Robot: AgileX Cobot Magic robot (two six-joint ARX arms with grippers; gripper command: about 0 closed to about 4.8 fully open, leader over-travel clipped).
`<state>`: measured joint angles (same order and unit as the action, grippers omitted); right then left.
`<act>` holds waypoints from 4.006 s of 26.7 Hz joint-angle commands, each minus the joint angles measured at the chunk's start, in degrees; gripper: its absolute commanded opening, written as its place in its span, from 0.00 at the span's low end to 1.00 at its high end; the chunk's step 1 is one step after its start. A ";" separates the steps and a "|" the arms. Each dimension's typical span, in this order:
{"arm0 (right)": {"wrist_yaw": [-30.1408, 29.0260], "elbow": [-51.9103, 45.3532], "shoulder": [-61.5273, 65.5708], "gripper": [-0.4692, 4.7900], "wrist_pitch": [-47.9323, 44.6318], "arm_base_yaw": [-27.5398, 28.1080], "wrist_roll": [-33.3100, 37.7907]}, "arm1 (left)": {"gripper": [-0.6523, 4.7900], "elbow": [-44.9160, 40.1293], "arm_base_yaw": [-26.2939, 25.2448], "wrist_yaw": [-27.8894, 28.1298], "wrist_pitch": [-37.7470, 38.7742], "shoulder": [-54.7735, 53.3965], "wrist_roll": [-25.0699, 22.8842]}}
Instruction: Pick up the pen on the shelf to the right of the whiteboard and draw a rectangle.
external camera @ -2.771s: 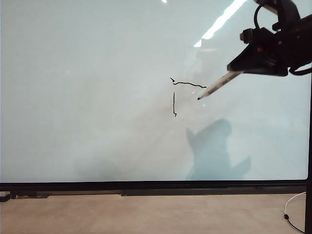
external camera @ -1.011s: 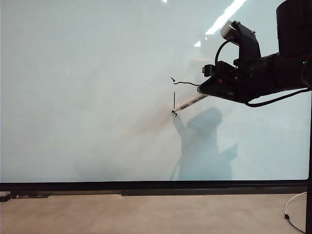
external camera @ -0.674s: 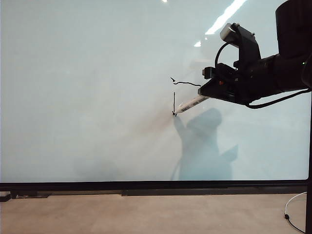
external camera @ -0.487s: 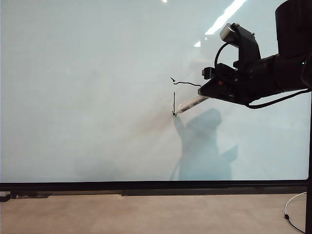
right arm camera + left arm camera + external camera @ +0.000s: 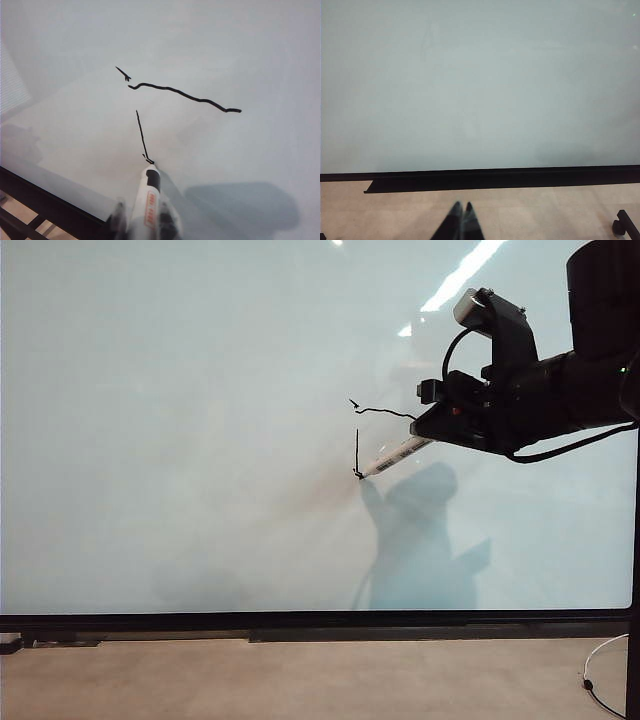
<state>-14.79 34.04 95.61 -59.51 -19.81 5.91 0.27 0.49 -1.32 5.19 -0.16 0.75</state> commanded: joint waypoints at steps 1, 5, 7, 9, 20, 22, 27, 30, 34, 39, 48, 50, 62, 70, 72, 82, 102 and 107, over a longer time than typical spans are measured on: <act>1.33 0.11 -0.26 0.08 -1.18 0.66 -0.31 | 0.11 0.11 0.00 0.00 -0.55 -0.02 -0.09; 1.36 0.11 -0.26 0.08 -1.18 0.83 -0.39 | 0.11 0.11 0.00 0.00 -0.55 -0.02 -0.09; 1.29 0.09 -0.26 0.08 -1.18 1.36 -0.35 | 0.11 0.11 0.00 0.00 -0.52 -0.02 -0.09; 1.09 0.09 -0.28 0.08 -1.18 1.42 -0.37 | 0.11 0.11 0.00 0.00 -0.55 -0.02 -0.09; 0.92 -0.09 -2.14 0.08 -0.50 2.29 -1.49 | 0.11 0.11 0.00 0.00 -0.55 -0.02 -0.09; 0.92 -0.22 -2.29 0.08 -0.50 2.45 -1.57 | 0.11 0.11 0.00 0.00 -0.52 -0.02 -0.09; 0.94 -0.87 -2.97 0.08 -0.50 2.86 -1.90 | 0.11 0.11 0.00 -0.02 -0.57 -0.02 -0.09; 0.92 -1.60 -3.37 0.08 -0.63 3.89 -1.90 | 0.11 0.11 0.00 0.02 -0.52 -0.02 -0.09; 0.94 -2.47 -4.07 0.08 -0.79 4.61 -2.01 | 0.11 0.11 0.00 0.02 -0.52 -0.02 -0.09; 0.50 -3.48 -5.29 0.08 -0.74 6.32 -2.10 | 0.11 0.11 0.00 0.00 -0.55 -0.02 -0.09; -0.02 -4.20 -6.08 0.08 -0.63 8.04 -2.29 | 0.11 0.11 0.00 0.00 -0.52 -0.02 -0.09; -0.24 -4.20 -6.08 0.08 -0.72 8.20 -2.43 | 0.11 0.11 0.00 0.02 -0.52 -0.02 -0.09; -1.66 -7.98 -17.66 0.08 13.29 6.49 -8.50 | 0.11 0.11 0.00 0.02 -0.55 -0.02 -0.09; -0.44 -0.22 -25.94 0.08 40.72 5.90 -22.49 | 0.11 0.11 0.00 0.00 -0.55 -0.02 -0.09; -0.31 1.49 -25.90 0.08 44.04 5.09 -24.96 | 0.11 0.11 0.00 0.00 -0.55 -0.02 -0.09; 0.50 6.60 -25.57 0.08 50.90 4.33 -35.12 | 0.11 0.11 0.00 0.02 -0.55 -0.02 -0.09; -0.39 13.81 -17.35 0.08 50.80 3.83 -42.40 | 0.11 0.11 0.00 0.02 -0.55 -0.02 -0.09; -0.37 14.01 -17.11 0.08 48.70 3.85 -42.62 | 0.11 0.11 0.00 0.02 -0.55 -0.02 -0.09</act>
<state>-15.03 47.53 78.46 -9.45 -15.88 -36.47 0.27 0.49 -1.32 5.19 -0.16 0.73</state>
